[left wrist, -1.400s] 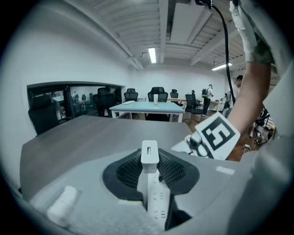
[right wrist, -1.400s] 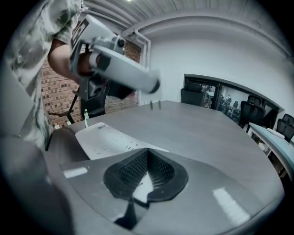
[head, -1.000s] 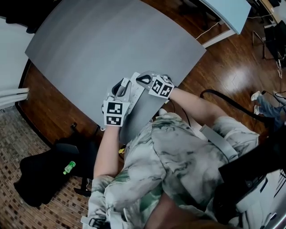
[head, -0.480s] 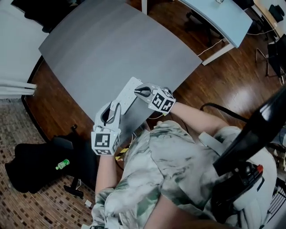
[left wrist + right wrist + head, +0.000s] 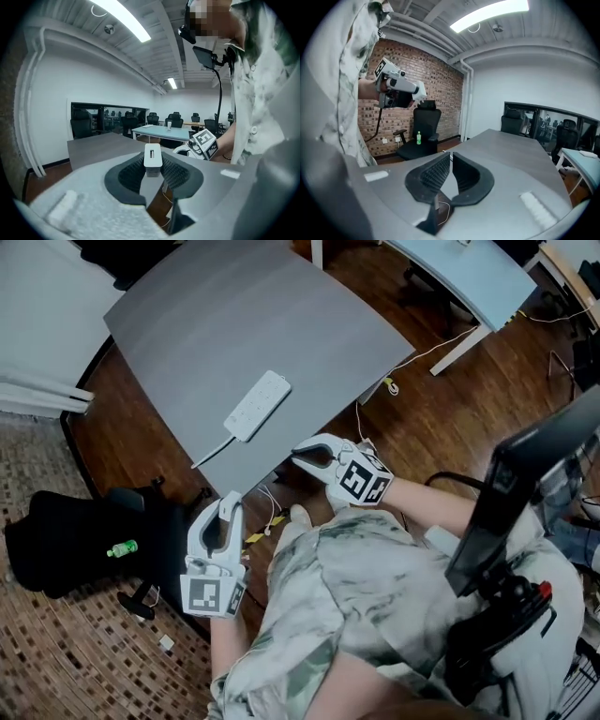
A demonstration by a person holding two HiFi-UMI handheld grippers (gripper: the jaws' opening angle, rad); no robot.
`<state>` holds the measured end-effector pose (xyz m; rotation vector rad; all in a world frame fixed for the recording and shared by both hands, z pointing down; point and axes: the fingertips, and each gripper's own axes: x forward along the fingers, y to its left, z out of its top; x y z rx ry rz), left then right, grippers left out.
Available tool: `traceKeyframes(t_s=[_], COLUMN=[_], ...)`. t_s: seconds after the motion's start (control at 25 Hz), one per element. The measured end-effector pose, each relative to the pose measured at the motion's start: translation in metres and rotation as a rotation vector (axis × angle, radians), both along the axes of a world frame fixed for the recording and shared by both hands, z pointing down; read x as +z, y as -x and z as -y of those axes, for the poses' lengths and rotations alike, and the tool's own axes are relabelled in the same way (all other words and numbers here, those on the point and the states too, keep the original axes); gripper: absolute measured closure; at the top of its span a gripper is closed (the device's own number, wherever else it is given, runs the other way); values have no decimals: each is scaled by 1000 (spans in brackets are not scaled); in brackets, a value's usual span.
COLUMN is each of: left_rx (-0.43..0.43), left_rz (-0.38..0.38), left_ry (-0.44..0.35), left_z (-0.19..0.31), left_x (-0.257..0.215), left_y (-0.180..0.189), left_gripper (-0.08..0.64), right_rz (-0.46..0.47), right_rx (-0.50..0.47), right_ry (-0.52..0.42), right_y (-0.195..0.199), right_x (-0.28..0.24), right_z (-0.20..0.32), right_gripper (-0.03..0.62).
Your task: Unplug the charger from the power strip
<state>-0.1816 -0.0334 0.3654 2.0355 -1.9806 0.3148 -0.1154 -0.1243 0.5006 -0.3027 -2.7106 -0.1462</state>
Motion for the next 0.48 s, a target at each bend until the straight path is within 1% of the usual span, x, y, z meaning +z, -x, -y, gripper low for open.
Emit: traceKeyframes(t_s=[0.12,0.28,0.4,0.48], left_rx=[12,28,49,80], left_rz=[19,39,10,3], left_ry=[-4,-27,-46,-58], left_z=[-33,-74,-114,-138], left_x=[-3,-7,-5,-1], left_y=[-18,-30,-40,-49], left_gripper=[454,454,454,454], right_rz=[5,34,66,77], right_rx=[-8,-6,-10,10], right_ry=[-14,-25,-40,-41], right_y=[-23,-40,-46,-52], right_x=[-16,-40,-60,-69], right_z=[-33,-75,-115,-139], right_gripper=[575,575,575,575])
